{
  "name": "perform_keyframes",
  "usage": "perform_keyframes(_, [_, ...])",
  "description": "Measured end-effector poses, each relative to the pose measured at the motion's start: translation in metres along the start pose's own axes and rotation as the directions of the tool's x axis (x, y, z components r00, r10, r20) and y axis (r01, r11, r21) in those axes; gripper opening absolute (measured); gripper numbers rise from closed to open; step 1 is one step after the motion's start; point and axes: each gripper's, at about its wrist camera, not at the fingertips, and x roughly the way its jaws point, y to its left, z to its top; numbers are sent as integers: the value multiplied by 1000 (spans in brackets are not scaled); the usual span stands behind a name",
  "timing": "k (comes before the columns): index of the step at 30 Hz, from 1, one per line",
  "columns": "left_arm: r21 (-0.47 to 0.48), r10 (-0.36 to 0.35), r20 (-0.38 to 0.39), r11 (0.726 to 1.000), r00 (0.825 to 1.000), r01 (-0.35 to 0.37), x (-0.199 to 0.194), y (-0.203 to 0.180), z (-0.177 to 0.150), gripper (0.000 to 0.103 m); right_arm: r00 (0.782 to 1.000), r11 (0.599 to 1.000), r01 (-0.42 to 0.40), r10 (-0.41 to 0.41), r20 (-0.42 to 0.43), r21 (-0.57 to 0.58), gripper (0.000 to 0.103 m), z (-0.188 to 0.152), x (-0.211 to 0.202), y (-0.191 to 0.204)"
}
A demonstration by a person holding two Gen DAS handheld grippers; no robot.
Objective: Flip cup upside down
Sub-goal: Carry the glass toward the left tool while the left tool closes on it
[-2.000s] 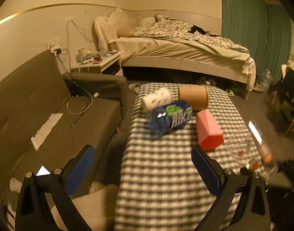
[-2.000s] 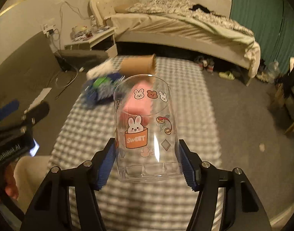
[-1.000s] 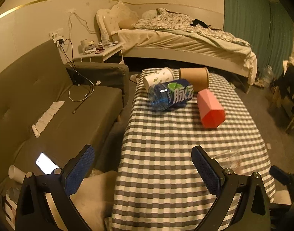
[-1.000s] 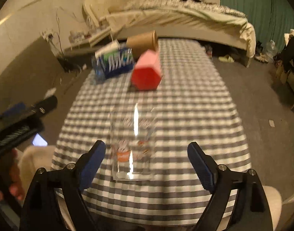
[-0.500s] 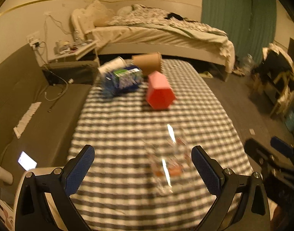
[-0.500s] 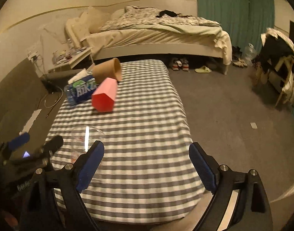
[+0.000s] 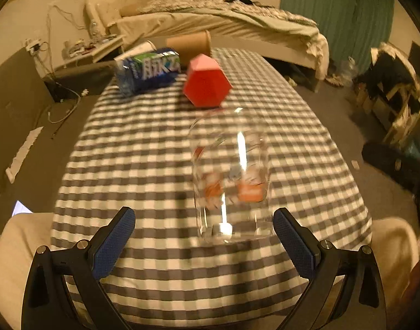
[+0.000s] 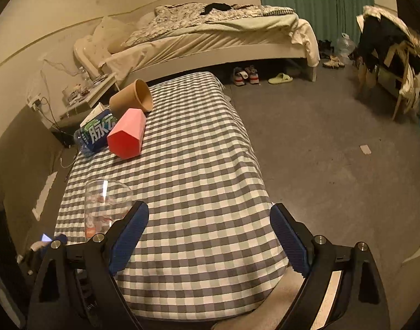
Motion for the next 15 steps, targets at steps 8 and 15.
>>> perform_keyframes(8, [9, -46, -25, 999, 999, 46, 19, -6, 2, 100, 999, 998, -13, 15, -34, 69, 90, 2, 13, -14])
perform_keyframes(15, [57, -108, -54, 992, 993, 111, 25, -16, 4, 59, 999, 997, -8, 12, -53, 75, 90, 3, 19, -15])
